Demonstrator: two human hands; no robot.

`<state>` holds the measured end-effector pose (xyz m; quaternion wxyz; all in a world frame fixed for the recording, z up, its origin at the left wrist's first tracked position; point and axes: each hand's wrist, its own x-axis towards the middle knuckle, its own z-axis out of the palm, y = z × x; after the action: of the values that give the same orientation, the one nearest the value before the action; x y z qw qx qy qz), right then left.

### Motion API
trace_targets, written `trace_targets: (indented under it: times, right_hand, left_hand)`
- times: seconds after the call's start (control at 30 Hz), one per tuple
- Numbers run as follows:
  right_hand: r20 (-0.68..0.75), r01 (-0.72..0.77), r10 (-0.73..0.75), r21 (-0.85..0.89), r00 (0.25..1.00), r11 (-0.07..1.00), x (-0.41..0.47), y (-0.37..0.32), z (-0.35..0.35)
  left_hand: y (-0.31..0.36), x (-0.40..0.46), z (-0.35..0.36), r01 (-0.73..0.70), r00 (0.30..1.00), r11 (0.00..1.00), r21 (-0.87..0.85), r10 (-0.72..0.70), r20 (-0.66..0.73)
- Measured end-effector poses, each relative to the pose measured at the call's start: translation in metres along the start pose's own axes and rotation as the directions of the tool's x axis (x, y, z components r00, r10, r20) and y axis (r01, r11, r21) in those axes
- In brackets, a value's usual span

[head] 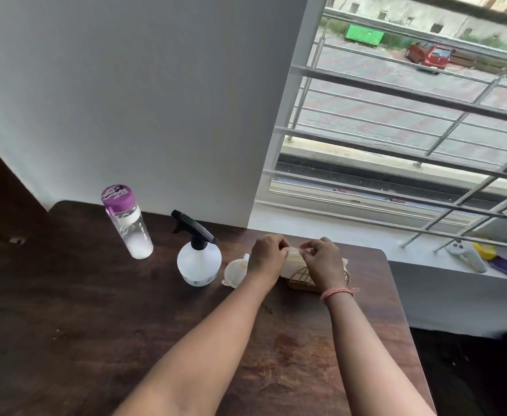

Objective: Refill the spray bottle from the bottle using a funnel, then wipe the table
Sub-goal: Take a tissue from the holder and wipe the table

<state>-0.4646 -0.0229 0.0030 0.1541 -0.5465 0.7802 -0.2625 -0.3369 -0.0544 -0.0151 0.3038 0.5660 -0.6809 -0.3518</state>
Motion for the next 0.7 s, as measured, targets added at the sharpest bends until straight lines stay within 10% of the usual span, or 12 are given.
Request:
trace_targets:
  times: [0.7]
  right_hand:
    - [0.055, -0.050, 0.055, -0.084, 0.997, 0.995, 0.001, -0.006, -0.003]
  left_hand:
    - [-0.011, 0.002, -0.022, -0.013, 0.990, 0.966, -0.258, -0.024, -0.141]
